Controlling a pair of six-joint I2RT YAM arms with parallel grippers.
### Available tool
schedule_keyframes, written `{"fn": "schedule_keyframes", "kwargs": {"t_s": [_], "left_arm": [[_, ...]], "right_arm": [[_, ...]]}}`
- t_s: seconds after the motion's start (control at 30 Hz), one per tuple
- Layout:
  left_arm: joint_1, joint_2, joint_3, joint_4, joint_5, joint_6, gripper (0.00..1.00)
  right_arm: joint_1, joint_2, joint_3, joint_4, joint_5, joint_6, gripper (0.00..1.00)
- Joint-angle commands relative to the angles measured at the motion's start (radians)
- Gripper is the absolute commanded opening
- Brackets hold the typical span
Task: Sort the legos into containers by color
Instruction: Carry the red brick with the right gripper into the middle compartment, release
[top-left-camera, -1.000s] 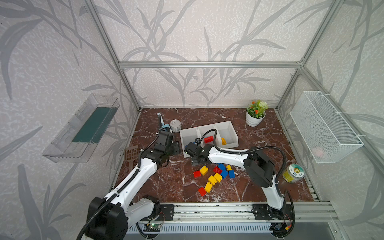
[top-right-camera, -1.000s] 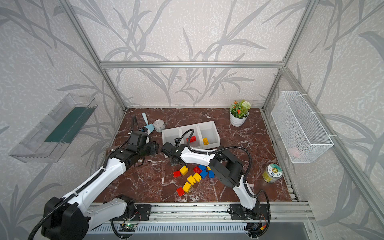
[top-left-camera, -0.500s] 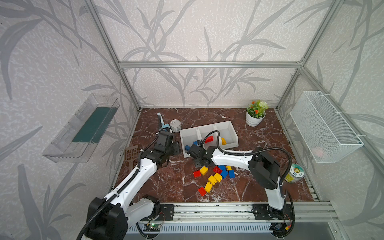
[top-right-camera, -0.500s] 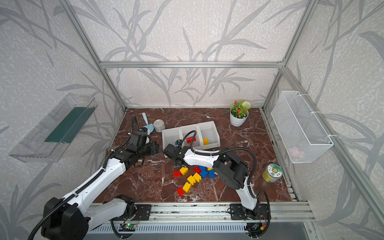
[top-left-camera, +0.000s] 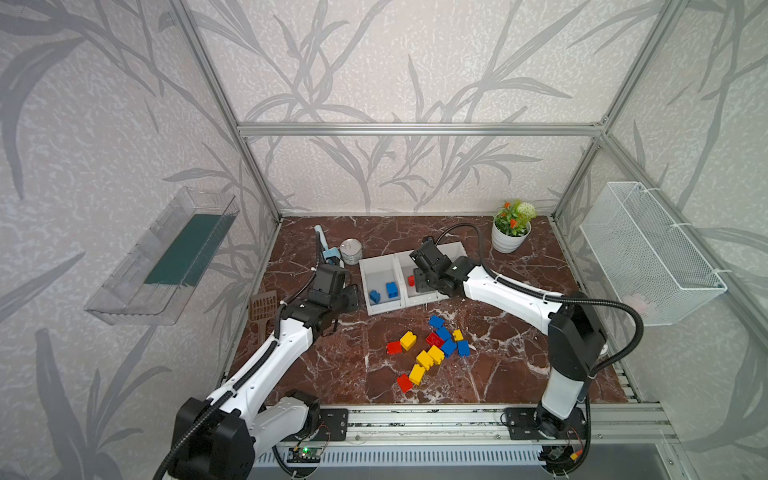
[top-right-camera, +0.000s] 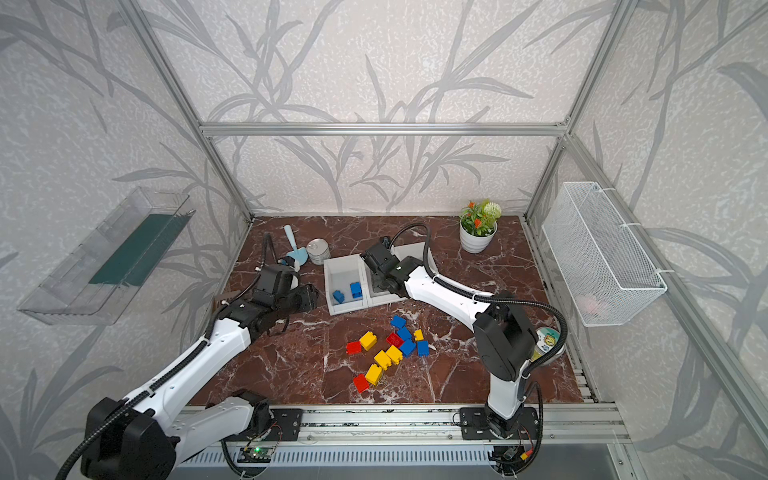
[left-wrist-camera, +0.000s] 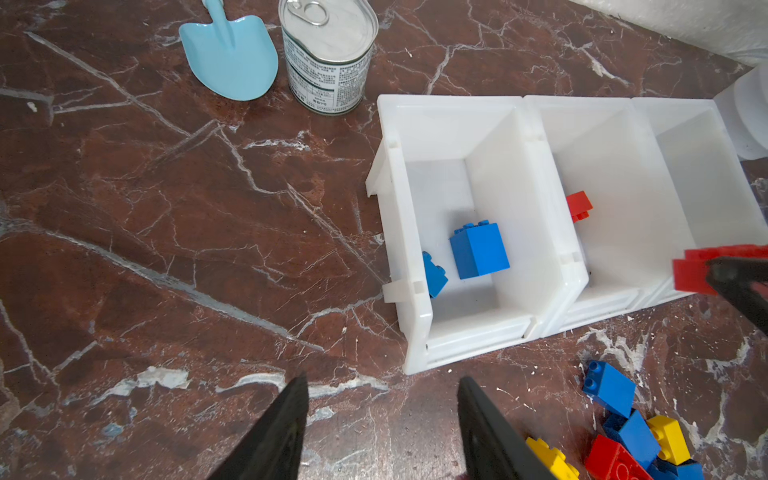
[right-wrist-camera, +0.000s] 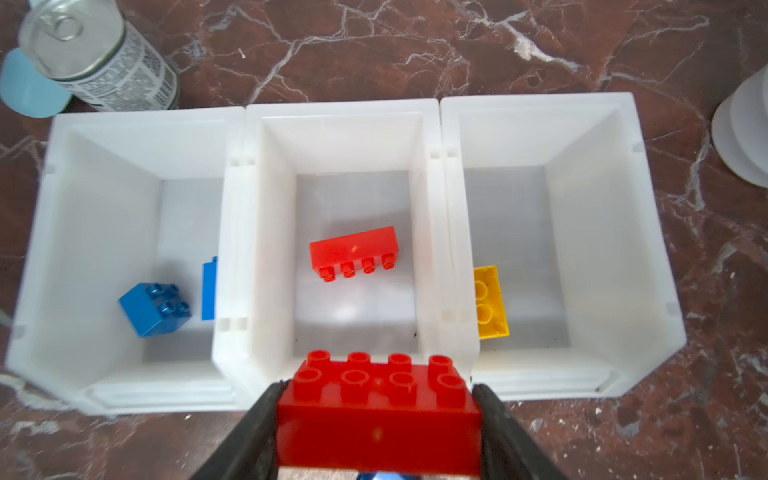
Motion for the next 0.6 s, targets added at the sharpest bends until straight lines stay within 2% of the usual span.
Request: {"fn": "schedule_keyframes", "kwargs": {"t_s": [0.0, 0.37, 0.57], "left_arm": [[0.005, -0.019, -0.014, -0.002, 0.014, -0.024, 0.60], [0.005, -0.036, -0.033, 0.001, 0.031, -0.043, 0.60], [0.005, -0.039, -0.035, 0.004, 0.041, -0.043, 0.60]], "right_arm": [[-0.016, 0.061, 0.051, 0.002, -0.031, -0.052, 0.56], [-0.043, 0.127, 0.102, -0.007, -0.083, -0.041, 0.59], [-0.044, 0.125, 0.110, -0.013, -0.089, -0.042, 0.72]]}}
